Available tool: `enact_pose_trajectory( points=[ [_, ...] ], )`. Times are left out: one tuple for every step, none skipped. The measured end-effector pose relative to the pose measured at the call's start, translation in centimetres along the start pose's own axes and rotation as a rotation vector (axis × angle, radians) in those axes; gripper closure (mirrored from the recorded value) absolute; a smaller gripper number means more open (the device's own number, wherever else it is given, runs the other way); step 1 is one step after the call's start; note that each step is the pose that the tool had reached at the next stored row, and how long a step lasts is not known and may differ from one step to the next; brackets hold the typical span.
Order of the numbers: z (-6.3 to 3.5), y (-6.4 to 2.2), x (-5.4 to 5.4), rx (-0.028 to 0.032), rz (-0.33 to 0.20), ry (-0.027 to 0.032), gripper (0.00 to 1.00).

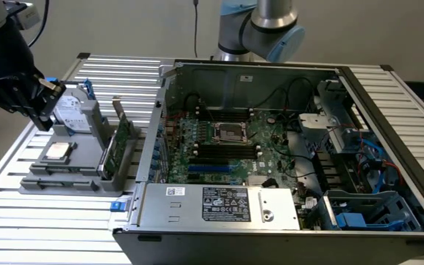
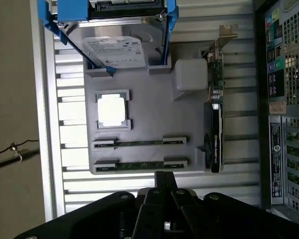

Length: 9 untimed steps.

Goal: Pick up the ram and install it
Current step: 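Reach for the ram, then pick up the ram and move it above insertion slot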

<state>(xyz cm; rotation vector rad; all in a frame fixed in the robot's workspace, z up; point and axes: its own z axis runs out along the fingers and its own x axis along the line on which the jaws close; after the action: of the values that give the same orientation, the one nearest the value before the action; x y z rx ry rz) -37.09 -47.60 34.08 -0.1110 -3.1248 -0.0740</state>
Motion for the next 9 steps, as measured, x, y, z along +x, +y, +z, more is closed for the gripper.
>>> enact_pose_trajectory(
  points=[
    [0.0, 0.0, 0.0, 0.0, 0.0, 0.0, 0.89],
    [0.0, 0.0, 0.0, 0.0001, 0.0, 0.0, 0.89],
    [0.0, 0.0, 0.0, 0.0001, 0.0, 0.0, 0.89],
    [0.0, 0.0, 0.0, 0.0001, 0.0, 0.0001, 0.89],
    [0.0, 0.0, 0.0, 0.0001, 0.0, 0.0001, 0.89],
    [0.0, 0.0, 0.0, 0.0, 0.0, 0.0, 0.89],
    [0.0, 0.0, 0.0, 0.0001, 0.0, 0.0, 0.89],
    [0.0, 0.0, 0.0, 0.0001, 0.0, 0.0, 0.89],
    [0.0, 0.0, 0.0, 0.0001, 0.0, 0.0001, 0.89]
  ],
)
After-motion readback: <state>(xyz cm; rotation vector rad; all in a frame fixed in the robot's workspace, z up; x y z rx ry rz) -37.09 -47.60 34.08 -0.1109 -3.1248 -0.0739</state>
